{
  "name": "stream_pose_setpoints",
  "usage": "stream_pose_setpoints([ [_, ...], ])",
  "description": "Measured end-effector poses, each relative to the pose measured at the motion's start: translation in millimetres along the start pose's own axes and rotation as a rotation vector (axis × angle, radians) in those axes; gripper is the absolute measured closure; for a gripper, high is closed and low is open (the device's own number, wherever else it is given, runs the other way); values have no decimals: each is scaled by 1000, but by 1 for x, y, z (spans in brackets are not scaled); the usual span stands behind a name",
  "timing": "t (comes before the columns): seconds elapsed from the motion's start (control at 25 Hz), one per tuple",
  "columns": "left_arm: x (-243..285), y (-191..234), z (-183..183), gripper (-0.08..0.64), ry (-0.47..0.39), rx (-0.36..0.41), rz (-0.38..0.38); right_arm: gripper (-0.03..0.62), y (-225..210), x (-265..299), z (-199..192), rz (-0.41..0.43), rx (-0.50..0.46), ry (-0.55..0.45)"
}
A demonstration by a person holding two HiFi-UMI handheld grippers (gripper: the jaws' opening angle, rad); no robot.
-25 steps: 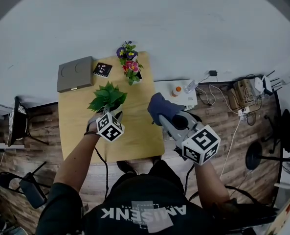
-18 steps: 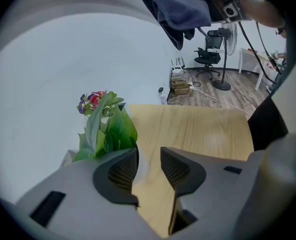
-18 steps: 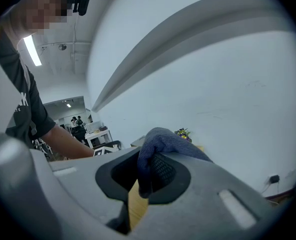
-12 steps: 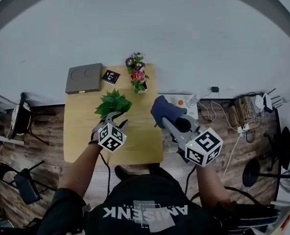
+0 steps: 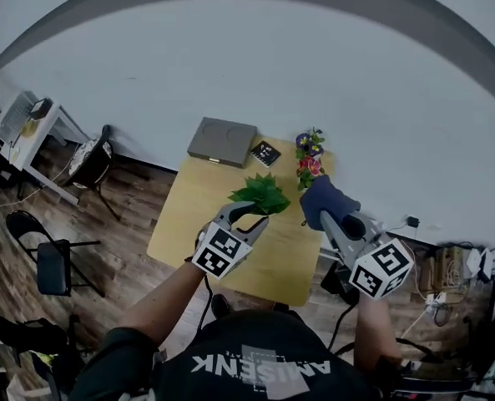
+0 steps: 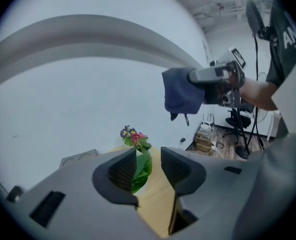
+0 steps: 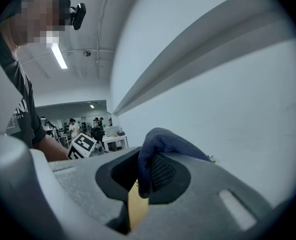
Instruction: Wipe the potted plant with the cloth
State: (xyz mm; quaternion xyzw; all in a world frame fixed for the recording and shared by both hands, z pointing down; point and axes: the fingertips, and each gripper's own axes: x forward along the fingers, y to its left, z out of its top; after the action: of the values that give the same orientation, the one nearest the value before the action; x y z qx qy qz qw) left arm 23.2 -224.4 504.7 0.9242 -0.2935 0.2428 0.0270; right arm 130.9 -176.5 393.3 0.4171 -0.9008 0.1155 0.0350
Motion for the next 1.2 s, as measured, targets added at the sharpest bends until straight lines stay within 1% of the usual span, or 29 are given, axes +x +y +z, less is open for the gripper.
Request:
stream_pose_setpoints([
  [0.08,-23,5,15,405,-49,-78,29,565,3,8,9,16,-11,-14],
  [0.12,-35,7,20,406,-68,-103,42,565,5,13,14,22,-14,-24],
  [0.2,-57,16,33,407,-113,-118,74,565,10,23,25,37,-19,-42],
  [0.28,-79,28,46,407,-167,-127,124,565,18,34,34,59,-26,-50],
  [0.4,-114,43,59,420,-244,-191,182,565,36,44,44,96,-40,-47],
  [0.6,-177,62,71,448,-325,-224,283,565,71,56,59,135,-65,-52],
  [0.72,-207,75,76,491,-366,-240,345,565,84,63,67,156,-66,-68],
  [0.8,-220,81,84,498,-394,-260,370,565,89,65,75,156,-73,-84],
  [0.84,-226,82,86,535,-404,-278,379,565,90,65,78,147,-76,-90],
  [0.92,-238,84,88,558,-414,-307,401,565,94,65,81,122,-91,-89],
  [1.04,-253,85,89,558,-419,-316,428,565,102,67,80,107,-103,-83],
  [1.12,-257,86,90,558,-409,-322,427,565,105,68,81,110,-87,-91],
  [1.2,-259,88,91,558,-403,-345,417,565,106,69,80,108,-95,-87],
])
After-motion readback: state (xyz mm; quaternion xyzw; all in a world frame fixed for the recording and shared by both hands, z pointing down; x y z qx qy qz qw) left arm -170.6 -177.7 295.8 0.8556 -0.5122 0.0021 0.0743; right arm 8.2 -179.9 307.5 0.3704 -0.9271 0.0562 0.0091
